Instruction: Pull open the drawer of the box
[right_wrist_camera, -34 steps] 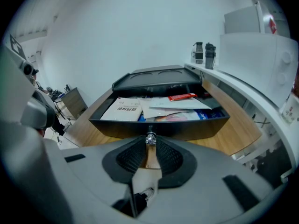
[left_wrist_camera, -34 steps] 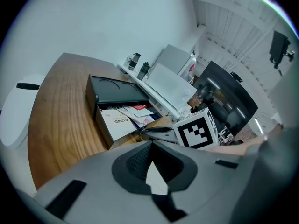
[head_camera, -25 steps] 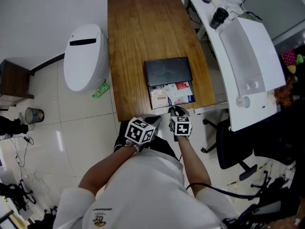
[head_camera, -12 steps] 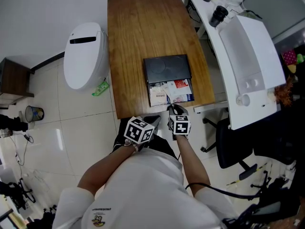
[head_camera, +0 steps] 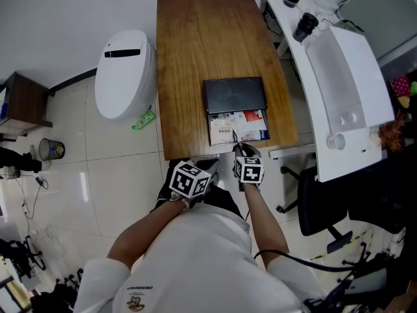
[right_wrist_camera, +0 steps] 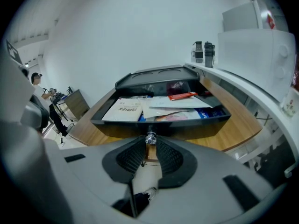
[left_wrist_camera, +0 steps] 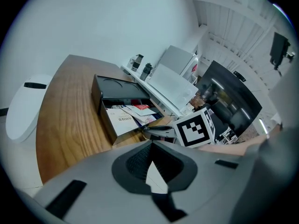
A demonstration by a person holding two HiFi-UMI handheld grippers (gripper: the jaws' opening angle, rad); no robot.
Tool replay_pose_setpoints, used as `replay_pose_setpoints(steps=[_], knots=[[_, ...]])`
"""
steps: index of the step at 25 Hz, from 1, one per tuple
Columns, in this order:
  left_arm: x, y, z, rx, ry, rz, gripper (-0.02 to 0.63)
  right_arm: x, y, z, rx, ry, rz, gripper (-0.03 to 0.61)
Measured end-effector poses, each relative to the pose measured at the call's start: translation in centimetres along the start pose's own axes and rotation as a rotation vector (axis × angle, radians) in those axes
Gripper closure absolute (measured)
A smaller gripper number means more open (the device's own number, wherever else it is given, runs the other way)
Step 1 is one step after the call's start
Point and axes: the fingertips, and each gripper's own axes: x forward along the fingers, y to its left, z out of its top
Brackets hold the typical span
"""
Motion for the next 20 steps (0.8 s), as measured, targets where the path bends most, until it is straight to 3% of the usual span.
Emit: replay_pose_setpoints(steps=[11,20], knots=[[-2.5,2.1,1.1,-0.012,-0.038,0.097,0.612,-1.4,0.3,0.6,0.032,-0.013,-0.010,0.518],[-4.8,3.2,4.6,0.065,-0.130,0.108,0.612,-8.7,2.1,6.0,0.167,-0.212,-0.049,0.522]])
